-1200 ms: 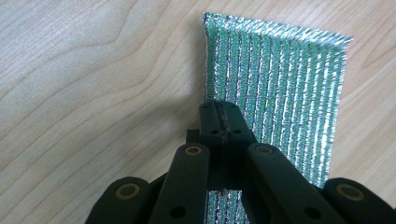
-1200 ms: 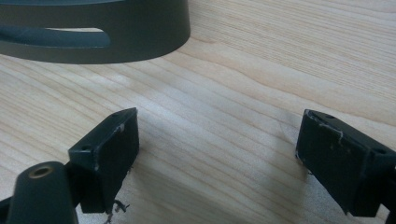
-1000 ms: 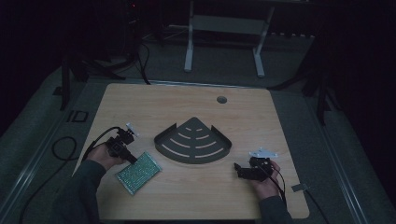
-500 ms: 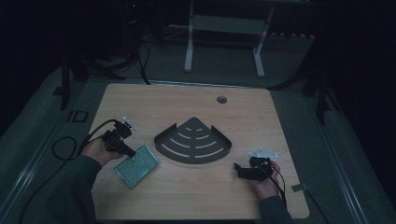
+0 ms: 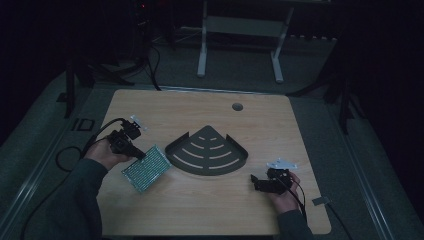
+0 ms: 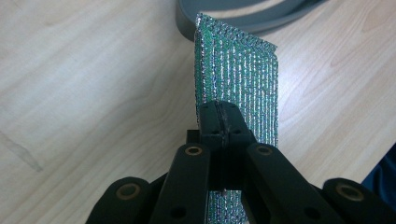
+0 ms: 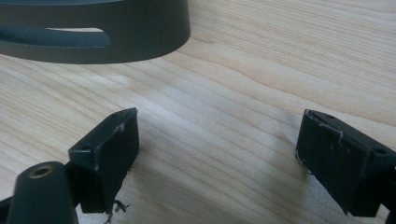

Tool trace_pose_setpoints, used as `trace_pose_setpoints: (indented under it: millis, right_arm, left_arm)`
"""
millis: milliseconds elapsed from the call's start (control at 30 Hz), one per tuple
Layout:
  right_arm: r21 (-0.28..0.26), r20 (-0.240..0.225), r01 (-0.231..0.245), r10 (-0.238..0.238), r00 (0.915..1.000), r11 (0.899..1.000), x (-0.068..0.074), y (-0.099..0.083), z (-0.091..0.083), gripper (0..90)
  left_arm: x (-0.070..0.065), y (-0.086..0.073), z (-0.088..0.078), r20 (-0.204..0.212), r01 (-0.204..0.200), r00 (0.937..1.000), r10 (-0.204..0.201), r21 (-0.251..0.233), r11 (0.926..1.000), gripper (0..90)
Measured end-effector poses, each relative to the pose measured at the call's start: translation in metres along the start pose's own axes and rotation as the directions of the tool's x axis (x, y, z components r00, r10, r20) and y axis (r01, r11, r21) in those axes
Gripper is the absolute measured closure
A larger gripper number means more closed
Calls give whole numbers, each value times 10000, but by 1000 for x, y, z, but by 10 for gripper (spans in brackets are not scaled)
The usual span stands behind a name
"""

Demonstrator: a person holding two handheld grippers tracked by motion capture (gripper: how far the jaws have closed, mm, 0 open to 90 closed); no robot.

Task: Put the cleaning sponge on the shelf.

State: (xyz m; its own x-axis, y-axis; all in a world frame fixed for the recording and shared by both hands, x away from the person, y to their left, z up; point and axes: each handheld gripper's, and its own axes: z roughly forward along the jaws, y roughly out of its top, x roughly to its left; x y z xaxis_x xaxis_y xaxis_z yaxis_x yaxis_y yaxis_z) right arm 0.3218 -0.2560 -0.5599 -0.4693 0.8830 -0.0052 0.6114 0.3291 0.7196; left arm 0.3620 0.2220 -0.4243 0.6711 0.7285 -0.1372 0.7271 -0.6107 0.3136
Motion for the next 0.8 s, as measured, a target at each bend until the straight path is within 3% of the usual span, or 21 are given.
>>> trace_pose_setpoints:
  millis: [100,800]
  right_arm:
    - [0,0,0,0,10000,10000,0,0,0,129]
    - [-14,1,-5,5,10000,10000,0,0,0,129]
  left_arm:
    - [-2,5,-4,-328,-79,9994,77,-44,10000,900]
    - [-11,42,-20,-1035,-164,9945,151,-120,9998,900]
